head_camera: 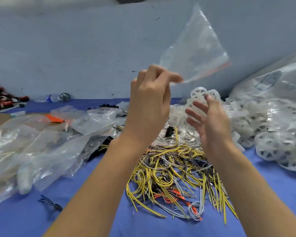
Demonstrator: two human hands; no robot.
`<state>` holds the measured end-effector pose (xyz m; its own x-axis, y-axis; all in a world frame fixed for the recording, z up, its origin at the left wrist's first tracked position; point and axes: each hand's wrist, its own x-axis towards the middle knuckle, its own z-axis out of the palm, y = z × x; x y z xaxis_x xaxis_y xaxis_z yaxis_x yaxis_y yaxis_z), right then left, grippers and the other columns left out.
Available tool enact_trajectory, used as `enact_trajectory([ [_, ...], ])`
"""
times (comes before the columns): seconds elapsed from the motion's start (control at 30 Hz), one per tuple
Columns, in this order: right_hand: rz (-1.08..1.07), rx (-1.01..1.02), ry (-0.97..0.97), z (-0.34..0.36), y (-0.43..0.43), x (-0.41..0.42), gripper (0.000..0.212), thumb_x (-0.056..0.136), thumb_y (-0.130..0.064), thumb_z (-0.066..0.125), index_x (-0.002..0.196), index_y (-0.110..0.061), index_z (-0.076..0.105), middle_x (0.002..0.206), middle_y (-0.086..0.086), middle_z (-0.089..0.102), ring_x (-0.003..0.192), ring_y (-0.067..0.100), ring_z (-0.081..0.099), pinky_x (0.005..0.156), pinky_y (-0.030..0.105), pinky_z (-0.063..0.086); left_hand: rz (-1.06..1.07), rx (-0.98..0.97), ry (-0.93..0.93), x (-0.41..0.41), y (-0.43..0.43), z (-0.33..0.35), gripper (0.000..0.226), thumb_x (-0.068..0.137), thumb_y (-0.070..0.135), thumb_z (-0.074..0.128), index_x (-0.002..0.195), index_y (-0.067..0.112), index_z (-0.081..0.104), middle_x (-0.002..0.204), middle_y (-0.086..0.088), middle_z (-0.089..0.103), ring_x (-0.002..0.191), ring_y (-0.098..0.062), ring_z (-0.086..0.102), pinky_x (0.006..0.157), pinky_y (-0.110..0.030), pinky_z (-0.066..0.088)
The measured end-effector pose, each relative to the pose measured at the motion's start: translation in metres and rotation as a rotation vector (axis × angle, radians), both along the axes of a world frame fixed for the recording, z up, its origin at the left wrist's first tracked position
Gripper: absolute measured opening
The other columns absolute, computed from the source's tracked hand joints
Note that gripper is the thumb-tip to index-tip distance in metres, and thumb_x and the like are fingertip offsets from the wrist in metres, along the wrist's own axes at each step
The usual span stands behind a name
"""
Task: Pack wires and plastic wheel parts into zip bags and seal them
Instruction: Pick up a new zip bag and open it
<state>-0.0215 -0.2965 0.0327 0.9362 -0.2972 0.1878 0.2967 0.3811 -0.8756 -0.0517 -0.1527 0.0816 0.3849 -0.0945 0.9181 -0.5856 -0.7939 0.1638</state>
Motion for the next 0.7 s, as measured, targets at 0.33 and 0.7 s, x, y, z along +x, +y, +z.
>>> enact_trajectory([
  [0.33,-0.493,-0.072,0.150,-0.074,-0.076,0.026,0.023,0.102,-0.013,0.040,0.118,-0.022,0.053,0.104,0.001,0.057,0.072,0.006,0.052,0.072,0.022,0.042,-0.037,-0.069,0.657,0.042,0.019,-0.147,0.025,0.093,0.010,0.056,0.093,0.029,0.071,0.106,0.009,0.061,0.109,-0.014,0.053,0.090,-0.017,0.034],
  [0.7,0.031,-0.148,0.308,-0.069,-0.060,0.032,0.027,0.099,-0.048,0.046,0.103,-0.028,0.064,0.106,0.000,0.073,0.081,0.021,0.074,0.073,0.037,0.054,0.032,-0.296,0.803,0.044,0.048,-0.165,0.024,0.099,0.025,0.047,0.117,0.028,0.063,0.112,0.014,0.058,0.101,-0.002,0.056,0.085,-0.022,0.045],
])
